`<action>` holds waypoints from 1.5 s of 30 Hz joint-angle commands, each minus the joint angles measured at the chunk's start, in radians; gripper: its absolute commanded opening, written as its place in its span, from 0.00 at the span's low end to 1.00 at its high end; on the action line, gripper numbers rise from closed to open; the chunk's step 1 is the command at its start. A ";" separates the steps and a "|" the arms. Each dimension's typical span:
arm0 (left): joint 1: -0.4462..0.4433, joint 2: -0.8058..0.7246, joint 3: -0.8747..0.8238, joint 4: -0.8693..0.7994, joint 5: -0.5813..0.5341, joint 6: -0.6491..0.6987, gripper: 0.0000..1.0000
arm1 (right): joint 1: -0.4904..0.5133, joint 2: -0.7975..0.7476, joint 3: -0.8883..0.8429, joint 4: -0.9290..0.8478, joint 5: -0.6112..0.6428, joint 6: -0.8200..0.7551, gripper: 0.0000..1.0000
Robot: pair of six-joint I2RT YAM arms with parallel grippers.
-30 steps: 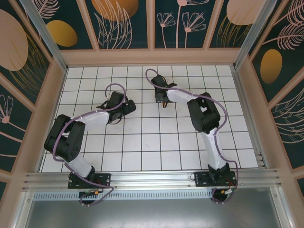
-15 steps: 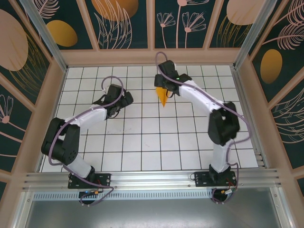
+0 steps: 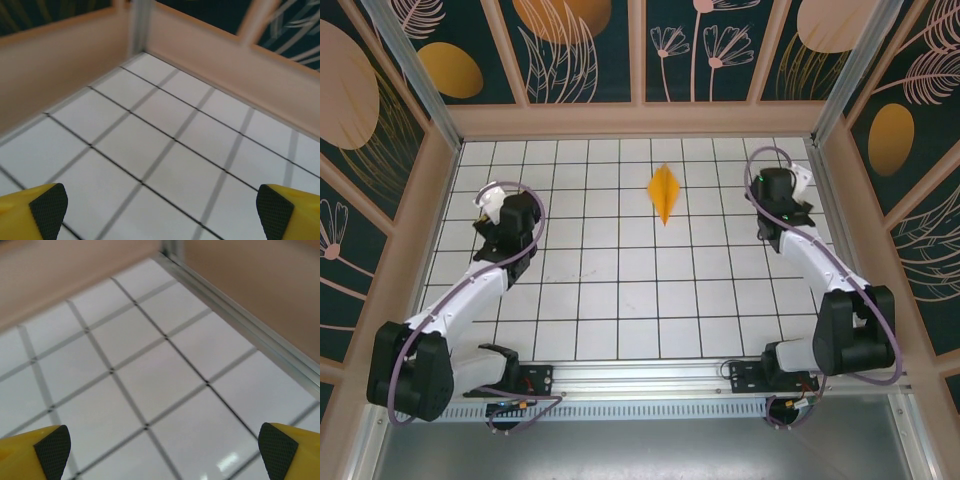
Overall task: Fold a paper plane with a square sheet of paper (pick it up from the middle)
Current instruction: Reset both arms
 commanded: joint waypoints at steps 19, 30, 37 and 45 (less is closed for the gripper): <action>0.177 0.149 -0.393 0.966 0.377 0.493 0.98 | -0.162 0.007 -0.544 1.041 -0.396 -0.308 0.99; 0.239 0.329 -0.423 1.174 0.544 0.484 0.99 | -0.143 0.129 -0.617 1.273 -0.449 -0.345 0.99; 0.241 0.336 -0.416 1.168 0.528 0.480 0.99 | -0.127 0.181 -0.625 1.333 -0.430 -0.360 0.99; 0.241 0.333 -0.423 1.175 0.525 0.483 0.99 | -0.127 0.182 -0.623 1.329 -0.431 -0.359 0.99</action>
